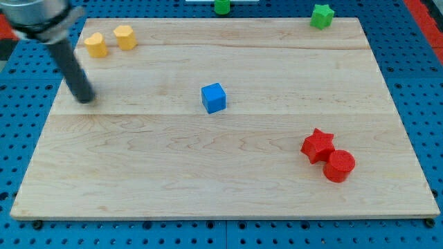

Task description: Push the blue cube below the blue triangle

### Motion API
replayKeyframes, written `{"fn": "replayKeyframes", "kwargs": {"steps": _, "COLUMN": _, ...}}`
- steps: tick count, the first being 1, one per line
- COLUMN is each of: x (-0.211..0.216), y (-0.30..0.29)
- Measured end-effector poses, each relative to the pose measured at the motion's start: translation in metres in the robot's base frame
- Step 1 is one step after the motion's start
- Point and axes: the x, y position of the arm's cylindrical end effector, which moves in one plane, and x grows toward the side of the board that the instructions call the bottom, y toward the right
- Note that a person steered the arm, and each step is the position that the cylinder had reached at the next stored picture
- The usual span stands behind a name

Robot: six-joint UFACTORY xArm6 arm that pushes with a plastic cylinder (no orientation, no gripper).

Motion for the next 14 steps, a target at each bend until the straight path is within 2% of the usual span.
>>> {"fn": "replayKeyframes", "kwargs": {"steps": 1, "x": -0.036, "y": 0.089}}
{"fn": "replayKeyframes", "kwargs": {"steps": 2, "x": -0.079, "y": 0.135}}
{"fn": "replayKeyframes", "kwargs": {"steps": 3, "x": -0.041, "y": 0.197}}
{"fn": "replayKeyframes", "kwargs": {"steps": 4, "x": -0.023, "y": 0.246}}
{"fn": "replayKeyframes", "kwargs": {"steps": 5, "x": 0.002, "y": 0.232}}
{"fn": "replayKeyframes", "kwargs": {"steps": 6, "x": 0.002, "y": 0.149}}
{"fn": "replayKeyframes", "kwargs": {"steps": 7, "x": 0.022, "y": 0.083}}
{"fn": "replayKeyframes", "kwargs": {"steps": 8, "x": 0.030, "y": 0.039}}
{"fn": "replayKeyframes", "kwargs": {"steps": 10, "x": 0.034, "y": -0.017}}
{"fn": "replayKeyframes", "kwargs": {"steps": 14, "x": 0.035, "y": -0.056}}
